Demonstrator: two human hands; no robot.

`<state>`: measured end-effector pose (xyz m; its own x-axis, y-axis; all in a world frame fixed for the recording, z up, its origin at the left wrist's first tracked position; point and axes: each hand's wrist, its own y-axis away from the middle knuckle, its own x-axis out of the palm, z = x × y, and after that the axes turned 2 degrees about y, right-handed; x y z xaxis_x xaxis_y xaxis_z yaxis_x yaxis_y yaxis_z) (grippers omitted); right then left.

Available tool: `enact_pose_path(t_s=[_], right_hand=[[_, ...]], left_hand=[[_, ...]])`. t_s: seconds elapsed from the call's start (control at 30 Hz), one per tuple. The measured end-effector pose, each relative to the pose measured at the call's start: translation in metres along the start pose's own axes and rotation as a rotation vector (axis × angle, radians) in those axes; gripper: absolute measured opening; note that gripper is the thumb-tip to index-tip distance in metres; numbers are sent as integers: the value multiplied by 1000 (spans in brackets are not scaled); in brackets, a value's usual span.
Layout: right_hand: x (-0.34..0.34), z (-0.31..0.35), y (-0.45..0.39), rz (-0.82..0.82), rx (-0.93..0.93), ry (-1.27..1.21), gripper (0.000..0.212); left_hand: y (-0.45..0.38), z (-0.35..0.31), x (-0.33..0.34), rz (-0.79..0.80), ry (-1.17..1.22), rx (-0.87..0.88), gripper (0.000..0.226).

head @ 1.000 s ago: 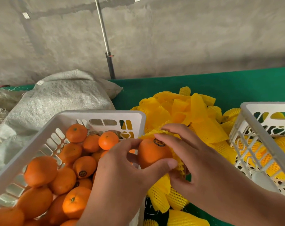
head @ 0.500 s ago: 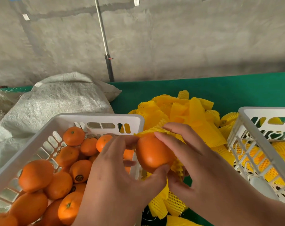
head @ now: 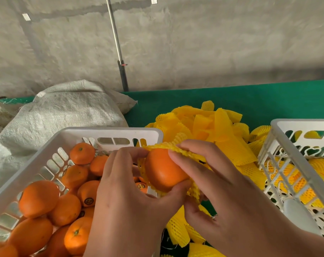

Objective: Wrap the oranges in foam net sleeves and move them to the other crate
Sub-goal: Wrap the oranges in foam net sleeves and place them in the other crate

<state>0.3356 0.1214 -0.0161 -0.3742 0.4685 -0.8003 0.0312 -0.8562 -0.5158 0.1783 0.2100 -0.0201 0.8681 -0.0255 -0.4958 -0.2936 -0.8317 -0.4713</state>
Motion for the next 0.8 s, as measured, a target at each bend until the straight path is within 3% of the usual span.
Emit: enact_pose_path(t_s=[0.17, 0.27, 0.33, 0.47, 0.57, 0.8], right_hand=[[-7, -4, 1, 8, -37, -98, 62], [-8, -6, 4, -133, 88, -280, 57], [-6, -5, 2, -187, 271, -415, 79], [2, -7, -3, 17, 479, -643, 120], [4, -5, -5, 93, 513, -690, 119], [0, -5, -2, 63, 566, -654, 117]], left_hand=[[-6, 2, 0, -61, -4, 166, 68], [-8, 5, -3, -60, -41, 236, 72], [-6, 6, -4, -62, -62, 274, 74], [-1, 4, -4, -13, -106, 373, 67], [4, 5, -1, 19, -105, 435, 64], [5, 5, 0, 89, -139, 422, 63]])
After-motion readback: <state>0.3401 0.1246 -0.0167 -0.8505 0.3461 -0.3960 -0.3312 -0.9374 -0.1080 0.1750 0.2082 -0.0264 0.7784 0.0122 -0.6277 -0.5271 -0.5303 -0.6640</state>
